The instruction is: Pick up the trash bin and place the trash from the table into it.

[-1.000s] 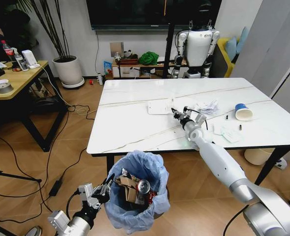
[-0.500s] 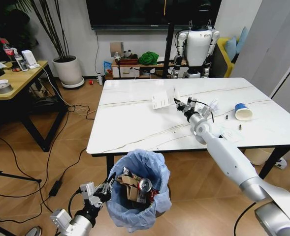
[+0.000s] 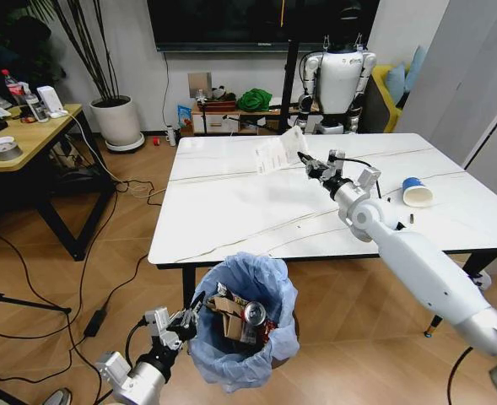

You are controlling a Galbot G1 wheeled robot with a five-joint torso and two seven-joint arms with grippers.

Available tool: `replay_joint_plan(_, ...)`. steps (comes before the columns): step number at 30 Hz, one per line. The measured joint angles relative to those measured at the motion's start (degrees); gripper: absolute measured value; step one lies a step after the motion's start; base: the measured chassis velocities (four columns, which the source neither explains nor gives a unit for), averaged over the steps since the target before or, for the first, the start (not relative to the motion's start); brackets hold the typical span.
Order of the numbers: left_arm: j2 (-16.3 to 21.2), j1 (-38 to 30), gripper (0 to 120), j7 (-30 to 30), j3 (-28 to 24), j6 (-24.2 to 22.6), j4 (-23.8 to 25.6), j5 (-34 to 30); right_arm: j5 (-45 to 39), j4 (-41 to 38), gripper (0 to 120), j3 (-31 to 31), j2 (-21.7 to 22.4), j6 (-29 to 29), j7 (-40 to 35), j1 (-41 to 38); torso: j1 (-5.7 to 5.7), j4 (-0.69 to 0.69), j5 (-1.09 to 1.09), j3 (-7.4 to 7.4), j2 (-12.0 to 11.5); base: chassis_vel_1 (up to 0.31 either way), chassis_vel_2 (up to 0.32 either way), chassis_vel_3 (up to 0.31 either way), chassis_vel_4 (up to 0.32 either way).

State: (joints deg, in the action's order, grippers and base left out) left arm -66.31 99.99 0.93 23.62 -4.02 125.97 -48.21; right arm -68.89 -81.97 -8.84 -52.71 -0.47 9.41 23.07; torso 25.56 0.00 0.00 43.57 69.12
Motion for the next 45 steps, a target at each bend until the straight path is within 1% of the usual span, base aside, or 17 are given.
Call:
replay_joint_plan(3, 0.24, -0.71, 0, -0.10, -0.11, -0.12, -0.45, -0.41, -1.08, -4.90, 0, -0.27, 2.19, 0.36, -0.01, 0.35, 0.00, 0.00, 0.00, 0.00, 0.00, 0.000, 0.000, 0.000, 0.000)
replay_joint_plan(4, 0.24, -0.71, 0, -0.10, -0.11, -0.12, -0.45, -0.41, -1.08, -4.90, 0, -0.27, 2.19, 0.36, -0.01, 0.35, 0.00, 0.00, 0.00, 0.00, 0.00, 0.000, 0.000, 0.000, 0.000)
replay_joint_plan(5, 0.28, -0.89, 0, -0.12, -0.13, -0.17, -0.57, -0.59, -2.05, -7.63, 0, -0.26, 3.28, 0.37, -0.03, 0.36, 0.00, 0.01, 0.00, 0.00, 0.00, 0.000, 0.000, 0.000, 0.000)
replay_joint_plan(10, 0.33, -1.51, 0, -0.20, -0.23, -0.35, -0.65, -0.84, -4.84, -16.43, 0, 0.25, 7.58, 0.37, -0.10, -0.21, 0.00, 0.01, -0.02, 0.00, -0.01, 0.000, 0.000, 0.000, 0.000)
replay_joint_plan(11, 0.33, -1.51, 0, -0.20, -0.23, -0.35, -0.65, -0.84, -4.84, -16.43, 0, 0.25, 7.58, 0.37, -0.10, -0.21, 0.00, 0.01, -0.02, 0.00, -0.01, 0.000, 0.000, 0.000, 0.000)
replay_joint_plan(15, 0.18, -1.13, 0, -0.22, -0.22, -0.44, -0.40, -0.74, -6.49, -23.40, 0, 1.67, 11.74, 0.36, -0.07, 0.95, 0.00, 0.01, 0.00, 0.00, -0.01, 0.000, 0.000, 0.000, 0.000)
replay_joint_plan(17, 0.17, -1.06, 0, -0.23, -0.21, -0.46, -0.35, -0.70, -6.75, -24.50, 0, 1.99, 12.44, 0.36, -0.07, 1.29, 0.00, 0.01, 0.00, 0.00, -0.01, 0.000, 0.000, 0.000, 0.000)
replay_joint_plan(21, 0.04, -0.59, 0, -0.24, 0.04, -0.55, 0.13, -0.43, -7.95, -30.27, 0, 3.38, 16.50, 0.99, -0.08, 3.41, 0.00, 0.00, 0.00, 0.00, -0.01, 0.000, 0.000, 0.000, 0.000)
replay_joint_plan(22, -0.01, -0.48, 0, -0.25, 0.14, -0.57, 0.30, -0.38, -8.46, -32.63, 0, 3.74, 18.20, 1.43, -0.08, 4.38, 0.00, 0.00, 0.00, 0.00, -0.01, 0.000, 0.000, 0.000, 0.000)
replay_joint_plan(26, -0.11, -0.36, 0, -0.26, 0.22, -0.58, 0.40, -0.35, -8.71, -34.79, 0, 4.22, 19.55, 1.69, -0.09, 5.37, 0.00, 0.00, 0.00, 0.00, -0.01, 0.000, 0.000, 0.000, 0.000)
replay_joint_plan(29, -0.54, 0.34, 0, -0.27, 0.31, -0.59, 0.59, 0.11, -8.60, -39.83, 0, 5.11, 21.19, 2.30, -0.25, 8.45, 0.00, 0.00, 0.00, 0.00, -0.01, 0.000, 0.000, 0.000, 0.000)
replay_joint_plan(30, -0.54, 0.34, 0, -0.27, 0.31, -0.59, 0.59, 0.11, -8.60, -39.83, 0, 5.11, 21.19, 2.30, -0.25, 8.45, 0.00, 0.00, 0.00, 0.00, -0.01, 0.000, 0.000, 0.000, 0.000)
replay_joint_plan(33, -0.76, 1.06, 0, -0.27, 0.62, -0.60, 1.05, 0.53, -7.48, -43.28, 0, 4.88, 21.33, 2.38, -0.29, 10.53, -0.01, 0.01, -0.01, -0.01, -0.01, 0.000, 0.000, 0.000, 0.000)
replay_joint_plan(39, -0.84, 1.20, 0, -0.27, 0.91, -0.60, 1.24, 0.58, -4.46, -45.11, 0, 4.11, 22.35, 2.74, 0.18, 14.40, 0.00, 0.02, -0.01, 0.00, -0.01, 0.000, 0.000, 0.000, 0.000)
replay_joint_plan(41, -0.92, 1.15, 0, -0.27, 0.95, -0.61, 1.25, 0.58, -2.48, -45.84, 0, 3.86, 23.24, 2.91, 0.77, 17.30, 0.00, 0.01, 0.00, 0.00, -0.01, 0.000, 0.000, 0.000, 0.000)
replay_joint_plan(42, -0.92, 1.15, 0, -0.27, 0.95, -0.61, 1.25, 0.58, -2.48, -45.84, 0, 3.86, 23.24, 2.91, 0.77, 17.30, 0.00, 0.01, 0.00, 0.00, -0.01, 0.000, 0.000, 0.000, 0.000)
replay_joint_plan(45, -1.26, 1.41, 0, -0.27, 1.27, -0.62, 1.41, 0.70, 0.22, -46.61, 0, 2.90, 24.15, 3.08, 1.47, 20.62, 0.00, 0.00, 0.00, 0.00, -0.01, 0.000, 0.000, 0.000, 0.000)
